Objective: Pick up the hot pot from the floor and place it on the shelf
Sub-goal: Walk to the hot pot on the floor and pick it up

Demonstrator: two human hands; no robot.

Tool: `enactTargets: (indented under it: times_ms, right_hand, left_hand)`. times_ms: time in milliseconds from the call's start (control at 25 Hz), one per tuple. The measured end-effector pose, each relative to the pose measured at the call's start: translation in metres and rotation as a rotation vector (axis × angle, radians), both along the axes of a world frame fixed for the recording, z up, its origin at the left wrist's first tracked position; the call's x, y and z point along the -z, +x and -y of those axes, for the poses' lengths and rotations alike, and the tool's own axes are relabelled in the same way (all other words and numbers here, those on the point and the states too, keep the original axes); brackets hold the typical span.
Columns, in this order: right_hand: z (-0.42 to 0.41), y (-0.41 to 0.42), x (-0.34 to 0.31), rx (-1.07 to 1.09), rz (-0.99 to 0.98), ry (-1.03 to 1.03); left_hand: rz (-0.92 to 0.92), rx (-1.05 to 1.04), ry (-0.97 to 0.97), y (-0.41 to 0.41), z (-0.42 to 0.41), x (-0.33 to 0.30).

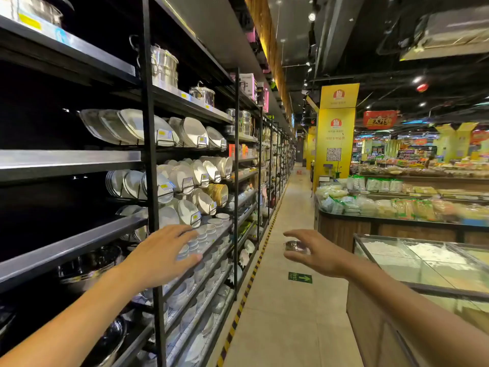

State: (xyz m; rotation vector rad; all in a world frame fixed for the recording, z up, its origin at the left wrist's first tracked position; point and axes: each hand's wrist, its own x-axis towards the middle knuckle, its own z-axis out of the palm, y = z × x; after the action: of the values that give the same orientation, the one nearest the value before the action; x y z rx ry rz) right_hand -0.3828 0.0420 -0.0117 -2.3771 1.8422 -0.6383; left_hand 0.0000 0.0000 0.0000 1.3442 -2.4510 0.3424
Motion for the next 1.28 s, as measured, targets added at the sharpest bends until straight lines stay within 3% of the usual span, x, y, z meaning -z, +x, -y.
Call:
enactTargets:
  times_ms: [320, 720, 1000, 1280]
  right_hand:
    - [0.062, -0.177, 0.083, 0.232, -0.034, 0.09]
    - [0.19, -0.357, 0.146, 0.358, 0.01, 0.174]
    - [0.364, -0.44, 0.192, 0.336, 0.024, 0.194]
    - [0.589, -0.513, 0.21, 0.353, 0.023, 0.28]
  left_hand:
    - [0.099, 0.138, 0.153, -0.19, 0.11, 0.06]
    - [0.159, 0.128, 0.295, -0.371, 0.281, 0.12]
    - [0.12, 0.138, 0.326, -0.455, 0.459, 0.189]
    - [0.045, 0.144, 0.419, -0.516, 0.693, 0.198]
